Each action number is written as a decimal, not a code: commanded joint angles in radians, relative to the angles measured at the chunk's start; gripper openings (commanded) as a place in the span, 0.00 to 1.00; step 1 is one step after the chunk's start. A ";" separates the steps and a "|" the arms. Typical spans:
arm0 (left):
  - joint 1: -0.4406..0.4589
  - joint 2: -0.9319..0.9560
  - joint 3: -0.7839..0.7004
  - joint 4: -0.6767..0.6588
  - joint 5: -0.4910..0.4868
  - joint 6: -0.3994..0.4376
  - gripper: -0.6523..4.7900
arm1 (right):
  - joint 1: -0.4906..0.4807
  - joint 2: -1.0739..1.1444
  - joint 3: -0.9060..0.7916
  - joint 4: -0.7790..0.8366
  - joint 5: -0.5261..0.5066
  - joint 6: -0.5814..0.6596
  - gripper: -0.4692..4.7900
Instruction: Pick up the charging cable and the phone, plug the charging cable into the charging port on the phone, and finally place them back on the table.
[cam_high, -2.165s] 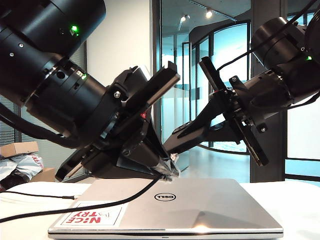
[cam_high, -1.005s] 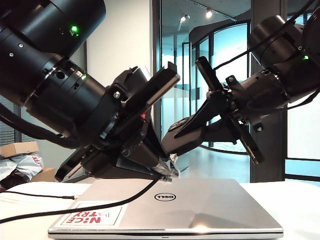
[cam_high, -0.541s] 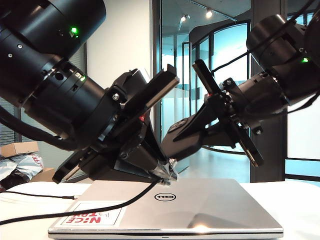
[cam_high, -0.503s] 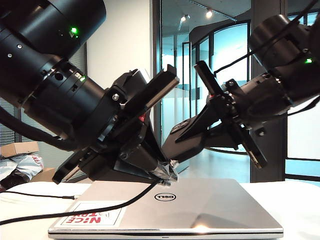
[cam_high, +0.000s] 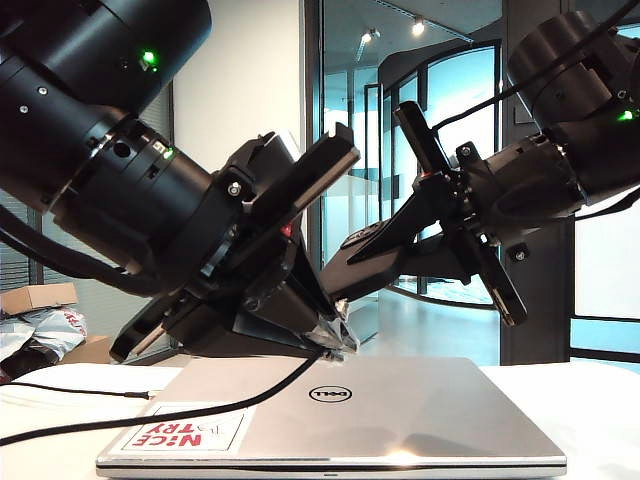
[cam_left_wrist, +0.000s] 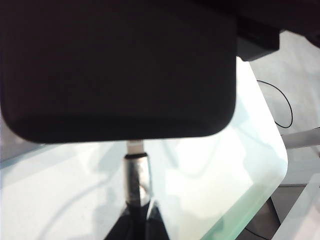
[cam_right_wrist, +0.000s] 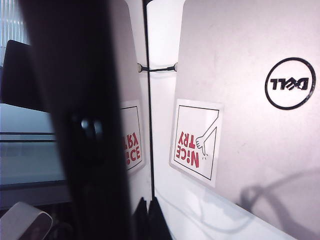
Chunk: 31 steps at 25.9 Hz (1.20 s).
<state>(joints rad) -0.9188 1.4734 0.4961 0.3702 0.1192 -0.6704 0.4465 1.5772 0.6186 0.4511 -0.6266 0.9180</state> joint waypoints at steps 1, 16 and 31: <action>0.002 -0.003 0.002 0.013 -0.003 0.000 0.11 | 0.004 -0.010 0.005 0.040 -0.023 -0.003 0.08; 0.002 -0.003 0.002 0.013 -0.003 0.000 0.11 | -0.049 -0.010 0.005 0.012 -0.055 -0.002 0.08; 0.002 -0.003 0.002 0.013 -0.003 0.000 0.11 | -0.028 -0.010 0.005 -0.005 -0.059 -0.010 0.08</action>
<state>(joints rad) -0.9188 1.4734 0.4961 0.3698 0.1200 -0.6708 0.4099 1.5768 0.6178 0.4103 -0.6704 0.9154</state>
